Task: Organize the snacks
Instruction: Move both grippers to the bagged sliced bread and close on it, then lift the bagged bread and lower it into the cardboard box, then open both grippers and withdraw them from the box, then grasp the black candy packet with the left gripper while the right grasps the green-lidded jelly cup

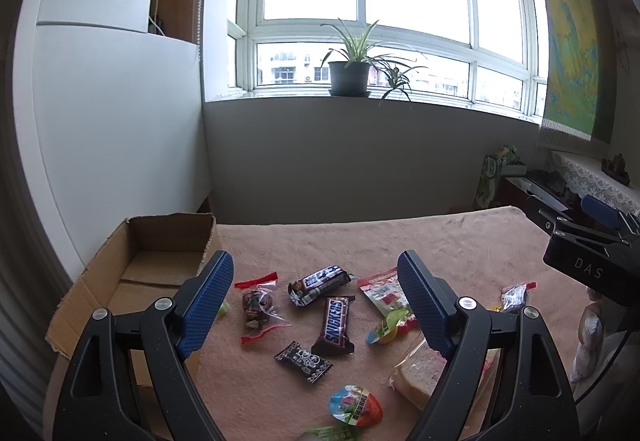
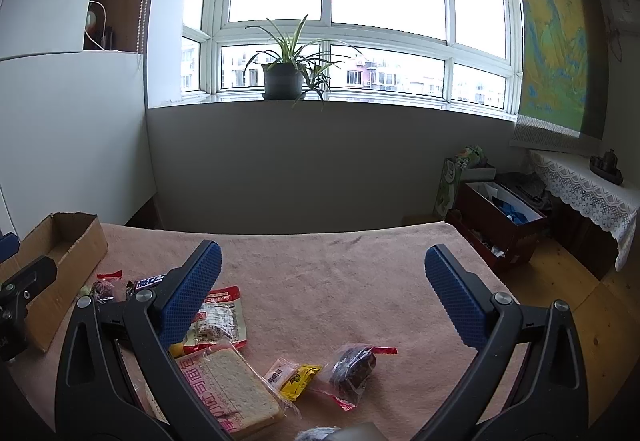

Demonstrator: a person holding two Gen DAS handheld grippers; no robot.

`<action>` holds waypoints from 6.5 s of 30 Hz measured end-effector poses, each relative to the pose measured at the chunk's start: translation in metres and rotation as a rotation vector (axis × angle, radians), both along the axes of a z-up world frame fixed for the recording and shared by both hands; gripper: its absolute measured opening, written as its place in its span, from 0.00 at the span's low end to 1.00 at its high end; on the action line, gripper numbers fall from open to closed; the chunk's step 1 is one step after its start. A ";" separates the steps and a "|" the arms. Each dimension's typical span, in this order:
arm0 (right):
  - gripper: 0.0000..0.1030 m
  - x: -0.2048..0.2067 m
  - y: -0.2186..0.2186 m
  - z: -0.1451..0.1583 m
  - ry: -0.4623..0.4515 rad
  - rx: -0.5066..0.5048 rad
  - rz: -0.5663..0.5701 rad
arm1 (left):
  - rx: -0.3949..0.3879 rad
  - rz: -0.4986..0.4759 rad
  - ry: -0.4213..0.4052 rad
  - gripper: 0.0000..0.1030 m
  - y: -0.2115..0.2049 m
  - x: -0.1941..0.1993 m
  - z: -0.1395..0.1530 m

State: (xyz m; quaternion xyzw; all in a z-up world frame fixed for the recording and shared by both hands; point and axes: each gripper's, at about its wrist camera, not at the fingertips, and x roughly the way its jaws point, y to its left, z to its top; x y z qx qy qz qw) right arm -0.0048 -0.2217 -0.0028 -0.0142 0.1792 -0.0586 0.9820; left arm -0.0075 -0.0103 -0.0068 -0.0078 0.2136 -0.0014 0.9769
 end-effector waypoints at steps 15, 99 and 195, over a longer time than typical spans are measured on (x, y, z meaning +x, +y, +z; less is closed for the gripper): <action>0.92 0.018 -0.015 -0.025 0.121 0.070 0.096 | -0.065 -0.074 0.126 0.82 -0.003 0.007 -0.027; 0.53 0.035 0.046 -0.055 0.502 0.405 0.654 | -0.100 -0.276 0.240 0.58 0.001 -0.010 -0.055; 0.46 0.095 0.075 -0.121 0.683 0.428 0.514 | -0.239 -0.163 0.476 0.53 0.030 0.047 -0.097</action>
